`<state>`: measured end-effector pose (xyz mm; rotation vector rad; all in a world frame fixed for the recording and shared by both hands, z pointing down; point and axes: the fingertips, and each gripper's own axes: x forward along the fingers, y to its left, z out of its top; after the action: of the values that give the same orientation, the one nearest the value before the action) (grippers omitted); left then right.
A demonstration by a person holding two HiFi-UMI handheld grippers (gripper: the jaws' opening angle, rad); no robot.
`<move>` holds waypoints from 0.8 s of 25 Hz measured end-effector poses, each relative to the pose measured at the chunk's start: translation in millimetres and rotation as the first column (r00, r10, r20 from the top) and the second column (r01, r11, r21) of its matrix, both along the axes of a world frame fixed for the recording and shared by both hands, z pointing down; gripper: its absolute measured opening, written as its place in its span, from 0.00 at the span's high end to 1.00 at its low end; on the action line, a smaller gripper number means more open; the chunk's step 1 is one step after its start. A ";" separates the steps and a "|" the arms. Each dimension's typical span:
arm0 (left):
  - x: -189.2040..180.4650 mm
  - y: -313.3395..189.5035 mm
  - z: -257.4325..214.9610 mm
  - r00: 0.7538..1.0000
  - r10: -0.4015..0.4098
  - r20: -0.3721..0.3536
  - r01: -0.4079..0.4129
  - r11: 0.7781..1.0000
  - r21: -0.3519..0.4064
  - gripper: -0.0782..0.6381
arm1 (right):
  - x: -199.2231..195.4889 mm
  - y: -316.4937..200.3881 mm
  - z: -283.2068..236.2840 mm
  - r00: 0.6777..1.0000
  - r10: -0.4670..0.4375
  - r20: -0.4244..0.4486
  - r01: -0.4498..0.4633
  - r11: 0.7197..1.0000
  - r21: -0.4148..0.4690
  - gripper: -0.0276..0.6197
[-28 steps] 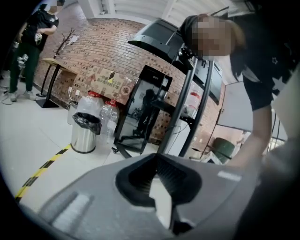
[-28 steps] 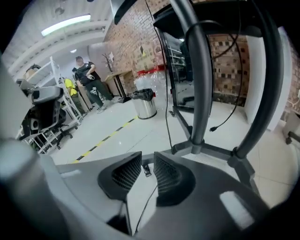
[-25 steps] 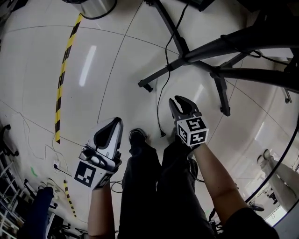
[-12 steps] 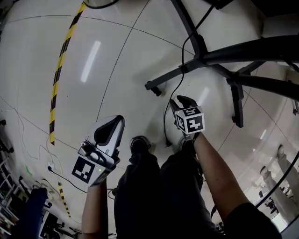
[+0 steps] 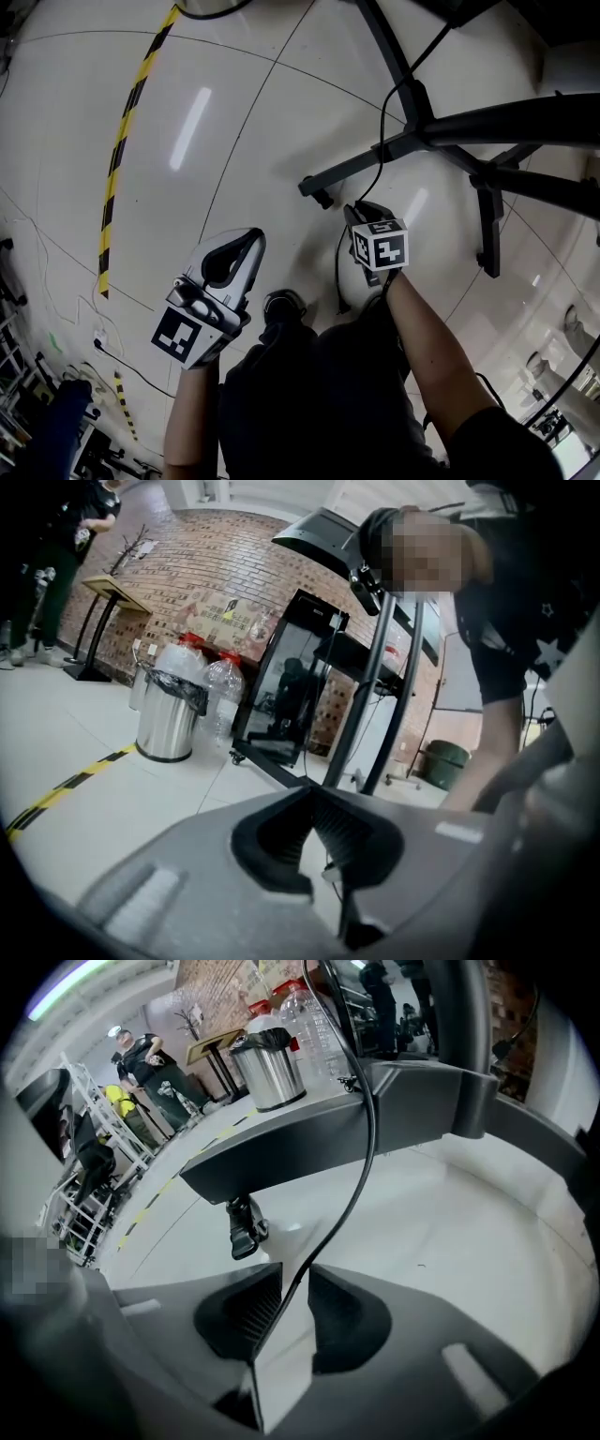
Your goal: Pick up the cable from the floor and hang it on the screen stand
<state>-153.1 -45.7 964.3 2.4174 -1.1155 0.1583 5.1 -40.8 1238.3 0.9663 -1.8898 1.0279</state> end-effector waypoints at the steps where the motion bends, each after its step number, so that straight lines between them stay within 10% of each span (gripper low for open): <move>1: 0.2 -1.9 1.3 1.000 0.000 0.000 0.000 1.000 0.002 0.89 | -0.5 -1.4 0.9 1.000 0.001 -0.001 -0.001 1.000 0.003 0.84; 20: 18.6 -1.1 -49.3 1.000 -0.030 -0.005 0.030 0.999 -0.032 0.89 | -1.6 1.9 -85.2 0.994 -0.034 0.100 0.031 0.999 0.028 0.93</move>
<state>-134.6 -46.8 915.0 2.3705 -1.1373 0.1587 3.5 -38.8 1153.1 0.9113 -1.9994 1.0523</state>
